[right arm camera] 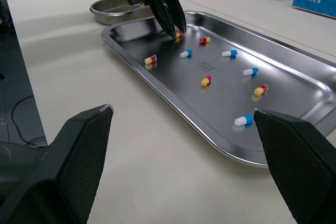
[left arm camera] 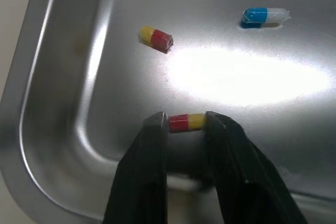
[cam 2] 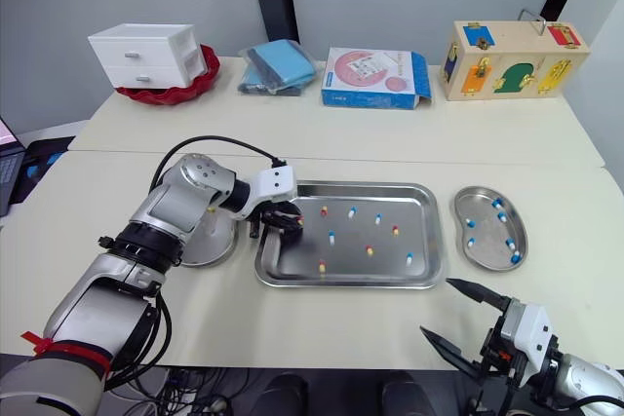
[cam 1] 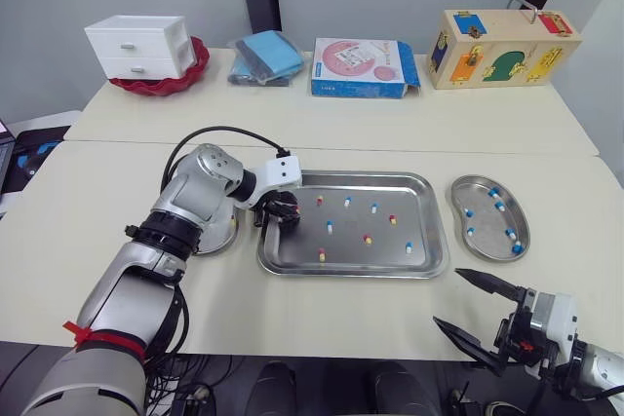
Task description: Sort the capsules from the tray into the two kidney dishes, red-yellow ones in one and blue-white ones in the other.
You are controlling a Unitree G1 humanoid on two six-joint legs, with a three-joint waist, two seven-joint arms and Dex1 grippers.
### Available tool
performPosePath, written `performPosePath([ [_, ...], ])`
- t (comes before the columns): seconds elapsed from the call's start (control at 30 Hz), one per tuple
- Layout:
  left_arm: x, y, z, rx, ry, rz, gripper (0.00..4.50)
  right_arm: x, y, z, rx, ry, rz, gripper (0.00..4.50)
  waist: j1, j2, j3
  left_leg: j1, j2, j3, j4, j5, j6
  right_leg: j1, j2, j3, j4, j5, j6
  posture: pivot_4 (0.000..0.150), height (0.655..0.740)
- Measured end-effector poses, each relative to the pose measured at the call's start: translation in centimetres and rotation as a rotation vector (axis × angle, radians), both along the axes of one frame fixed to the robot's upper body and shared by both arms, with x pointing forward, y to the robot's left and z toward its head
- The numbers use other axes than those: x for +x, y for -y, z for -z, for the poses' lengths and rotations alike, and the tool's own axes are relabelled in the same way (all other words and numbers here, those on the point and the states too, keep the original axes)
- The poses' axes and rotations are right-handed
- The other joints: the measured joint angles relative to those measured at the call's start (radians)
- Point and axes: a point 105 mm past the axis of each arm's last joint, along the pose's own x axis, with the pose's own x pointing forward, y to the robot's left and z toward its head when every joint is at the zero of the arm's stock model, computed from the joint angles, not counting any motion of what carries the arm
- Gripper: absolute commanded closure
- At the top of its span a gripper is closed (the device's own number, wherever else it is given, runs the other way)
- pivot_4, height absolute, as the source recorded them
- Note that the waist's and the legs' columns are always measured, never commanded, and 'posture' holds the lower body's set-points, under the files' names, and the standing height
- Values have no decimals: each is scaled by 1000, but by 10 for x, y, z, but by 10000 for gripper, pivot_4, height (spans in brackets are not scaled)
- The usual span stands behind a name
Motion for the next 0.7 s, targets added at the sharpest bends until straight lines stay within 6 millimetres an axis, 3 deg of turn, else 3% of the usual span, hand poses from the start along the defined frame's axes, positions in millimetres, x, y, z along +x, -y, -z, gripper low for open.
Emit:
performPosePath([
  [0.43, -1, -1, 0, -1, 3, 7, 35529, 0, -2, -2, -6, 0, -8, 0, 0, 0, 0, 0, 0, 0, 1, 0, 0, 0, 0, 0, 1, 0, 0, 1500, 7400],
  [0.6, -10, -11, -2, -19, -22, -6, 35529, -4, -4, -4, -27, -2, -47, 0, -2, 0, 0, 0, 0, 0, 1, 0, 0, 0, 0, 0, 1, 0, 0, 1500, 7400],
  [0.7, -15, -25, -16, -32, -14, -36, 35529, -4, -5, -5, -36, 0, -58, 0, -1, 0, 0, 0, 0, 0, 1, 0, 0, 0, 0, 0, 1, 0, 0, 1500, 7400],
])
